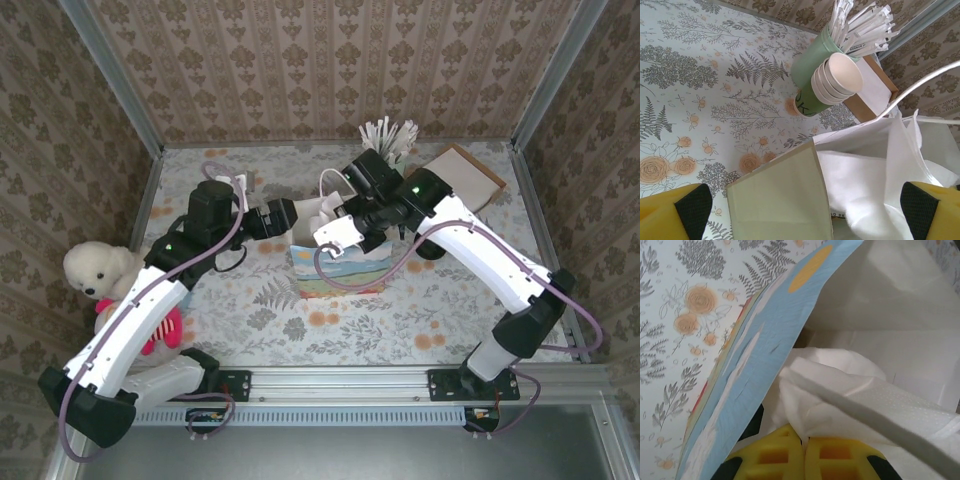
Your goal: Pack the takeout coffee
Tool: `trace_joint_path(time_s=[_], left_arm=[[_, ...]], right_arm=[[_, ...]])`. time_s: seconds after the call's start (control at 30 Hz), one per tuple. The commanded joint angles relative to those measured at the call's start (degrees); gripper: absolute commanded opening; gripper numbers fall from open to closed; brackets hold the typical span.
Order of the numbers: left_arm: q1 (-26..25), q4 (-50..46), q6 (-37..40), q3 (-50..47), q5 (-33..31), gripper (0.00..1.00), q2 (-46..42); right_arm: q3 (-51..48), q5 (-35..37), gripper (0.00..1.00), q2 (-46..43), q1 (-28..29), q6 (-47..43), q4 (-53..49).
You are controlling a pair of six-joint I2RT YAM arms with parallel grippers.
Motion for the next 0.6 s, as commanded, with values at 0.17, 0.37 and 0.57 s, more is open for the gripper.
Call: trace_joint_path(time_s=[0.17, 0.37, 0.57], left_arm=[[-0.2, -0.8, 1.0, 0.8, -3.2, 1.0, -0.8], [0.2, -4.0, -2.1, 0.7, -5.1, 1.0, -1.2], [0.5, -4.6, -1.8, -0.1, -6.7, 1.0, -2.4]], right_arm=[[2.7, -9.1, 0.11, 4.5, -0.6, 0.8, -1.7], [7.6, -8.3, 0.22, 9.7, -1.2, 0.0, -6.1], [9.0, -7.8, 0.29, 12.1, -1.2, -1.3, -7.6]])
